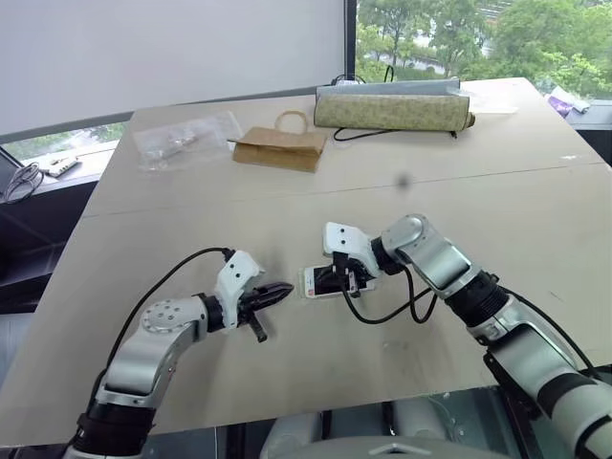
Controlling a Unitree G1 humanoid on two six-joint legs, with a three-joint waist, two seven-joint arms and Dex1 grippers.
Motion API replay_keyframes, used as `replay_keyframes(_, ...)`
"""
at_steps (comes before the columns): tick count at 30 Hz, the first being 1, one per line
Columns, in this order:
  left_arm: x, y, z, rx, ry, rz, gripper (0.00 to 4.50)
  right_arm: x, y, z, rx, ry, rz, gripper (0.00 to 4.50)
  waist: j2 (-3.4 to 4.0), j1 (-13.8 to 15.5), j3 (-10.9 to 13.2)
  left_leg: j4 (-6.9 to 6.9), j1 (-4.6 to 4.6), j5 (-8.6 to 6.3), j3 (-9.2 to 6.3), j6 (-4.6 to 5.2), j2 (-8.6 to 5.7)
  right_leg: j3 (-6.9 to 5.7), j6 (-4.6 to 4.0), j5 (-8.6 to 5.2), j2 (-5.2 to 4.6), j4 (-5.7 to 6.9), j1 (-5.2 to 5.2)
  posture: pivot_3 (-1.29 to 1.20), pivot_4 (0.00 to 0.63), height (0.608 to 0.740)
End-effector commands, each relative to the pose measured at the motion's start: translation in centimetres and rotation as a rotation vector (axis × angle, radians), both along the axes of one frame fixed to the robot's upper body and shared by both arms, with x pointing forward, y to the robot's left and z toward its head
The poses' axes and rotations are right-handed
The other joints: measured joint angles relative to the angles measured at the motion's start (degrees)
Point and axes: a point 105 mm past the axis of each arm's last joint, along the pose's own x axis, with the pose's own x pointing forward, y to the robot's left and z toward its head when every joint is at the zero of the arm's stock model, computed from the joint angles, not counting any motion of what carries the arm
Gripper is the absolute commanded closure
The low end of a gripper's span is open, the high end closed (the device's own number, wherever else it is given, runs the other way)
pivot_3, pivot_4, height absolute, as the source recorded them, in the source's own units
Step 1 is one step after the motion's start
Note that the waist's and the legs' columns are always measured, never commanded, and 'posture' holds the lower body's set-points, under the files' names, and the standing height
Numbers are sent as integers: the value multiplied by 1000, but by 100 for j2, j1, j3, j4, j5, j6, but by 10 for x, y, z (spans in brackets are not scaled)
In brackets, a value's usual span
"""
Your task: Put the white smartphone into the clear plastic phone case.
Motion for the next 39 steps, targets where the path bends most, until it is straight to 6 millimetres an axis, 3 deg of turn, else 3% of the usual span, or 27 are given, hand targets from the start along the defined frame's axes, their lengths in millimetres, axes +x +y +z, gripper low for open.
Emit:
replay_keyframes(1, 0, -1, 0, -1, 0, -1, 4500, 3, -2, -9, -78, -72, 21, 4454, 1, 1, 2, 0, 0, 0, 0, 0, 0, 0, 0, 0, 1, -1, 0, 0, 150, 740)
replay_keyframes(5, -1, 0, -2, 0, 3, -5, 4500, 1, -8, -29, -176, -134, 75, 4454, 1, -2, 1, 0, 1, 0, -2, 0, 0, -3, 0, 0, 5, -2, 1, 0, 150, 740)
replay_keyframes(9, -1, 0, -3, 2, 3, -6, 4500, 2, -6, -22, -145, -141, 67, 4454, 1, -3, 1, -1, 5, 0, -4, 0, 0, -4, 0, 0, 9, -2, 2, 0, 150, 740)
replay_keyframes(17, 0, 0, -8, 3, 1, -13, 4500, 9, -10, 51, 125, -109, -69, 4454, 1, 60, 30, 0, -6, 0, -11, 0, -1, -10, 0, 0, 7, -9, 2, 0, 150, 740)
replay_keyframes(23, 1, -1, -10, 1, -2, -23, 4500, -1, -39, 72, 137, -144, -126, 4454, 5, 118, 35, -10, -21, 0, -24, 0, 1, -21, 0, 0, -3, -39, -2, 0, 150, 740)
replay_keyframes(32, 4, -4, -12, -15, -9, -51, 4500, -10, -110, 46, -83, -219, -302, 4454, -2, 182, 47, -2, -39, 1, -31, 1, -8, -36, 1, 1, -21, -50, -2, 0, 150, 740)
replay_keyframes(39, 2, -5, -11, -22, -12, -82, 4500, -17, -109, 32, -83, -195, -342, 4454, -14, 192, 57, 1, -40, 1, -31, 1, -8, -37, 2, 1, -21, -50, 0, 0, 150, 740)
